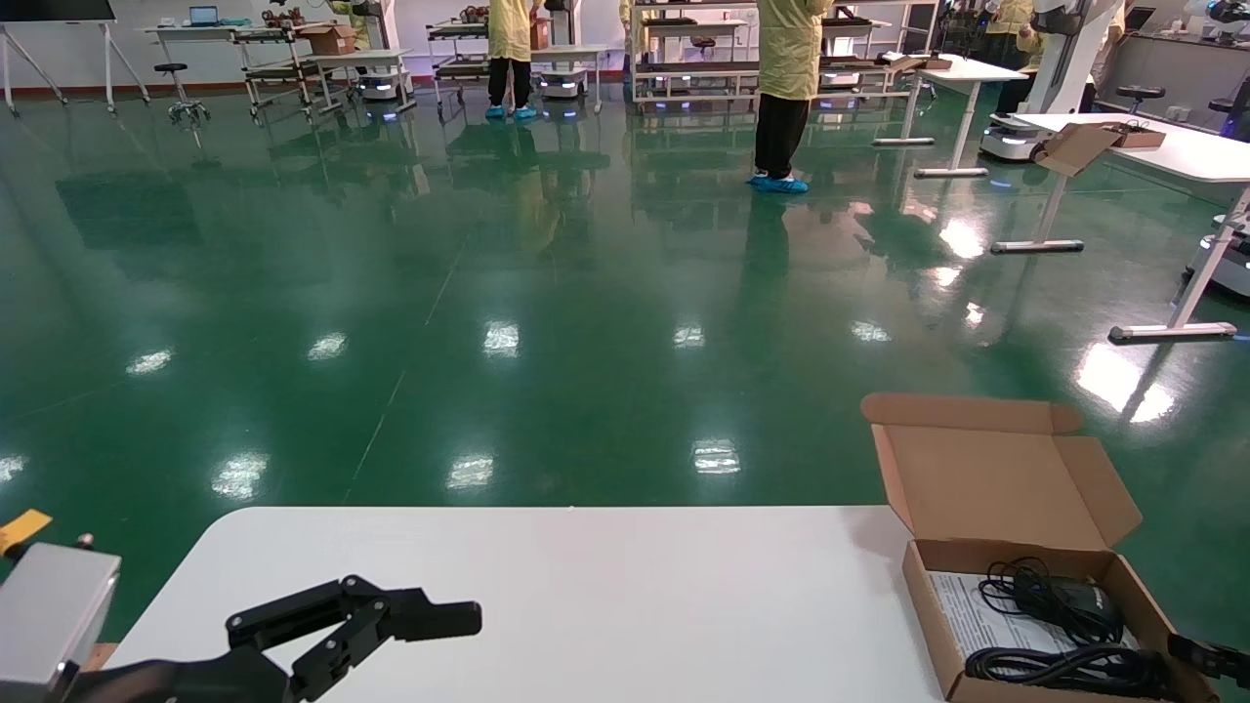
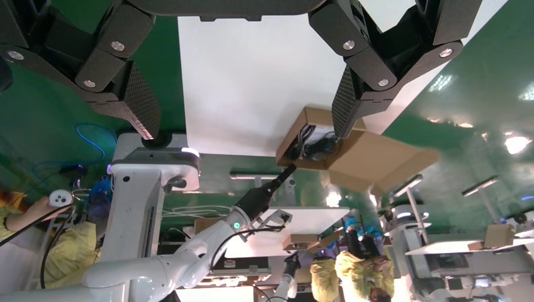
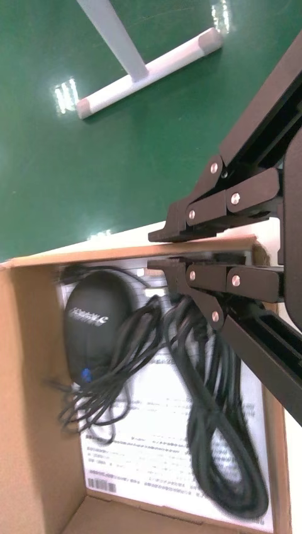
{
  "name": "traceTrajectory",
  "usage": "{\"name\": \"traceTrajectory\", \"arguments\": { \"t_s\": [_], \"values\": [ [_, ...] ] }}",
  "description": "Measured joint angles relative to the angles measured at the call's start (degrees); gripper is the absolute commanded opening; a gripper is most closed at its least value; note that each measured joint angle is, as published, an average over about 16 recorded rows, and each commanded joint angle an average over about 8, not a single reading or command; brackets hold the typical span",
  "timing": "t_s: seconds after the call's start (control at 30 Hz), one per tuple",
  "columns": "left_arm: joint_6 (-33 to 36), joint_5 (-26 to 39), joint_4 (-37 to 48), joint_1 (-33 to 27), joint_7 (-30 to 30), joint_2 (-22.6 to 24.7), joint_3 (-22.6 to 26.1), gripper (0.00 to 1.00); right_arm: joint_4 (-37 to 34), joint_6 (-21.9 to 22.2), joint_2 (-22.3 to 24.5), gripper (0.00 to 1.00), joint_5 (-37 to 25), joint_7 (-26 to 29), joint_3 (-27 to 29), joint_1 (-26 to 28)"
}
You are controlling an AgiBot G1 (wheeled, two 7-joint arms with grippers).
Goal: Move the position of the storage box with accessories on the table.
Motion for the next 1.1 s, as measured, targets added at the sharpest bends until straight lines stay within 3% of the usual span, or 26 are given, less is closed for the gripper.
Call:
{"name": "traceTrajectory", "arguments": {
  "t_s": [0.43,1.1],
  "values": [
    [0.0,0.0,0.0,0.0,0.0,0.0,0.0,1.0,0.65,-0.65,0.45,1.0,5.3,-1.16,3.69,1.33],
    [-0.02,0.0,0.01,0.01,0.01,-0.01,0.0,1.0,1.9,-12.43,2.76,1.0,13.09,2.74,8.98,7.21]
  ]
}}
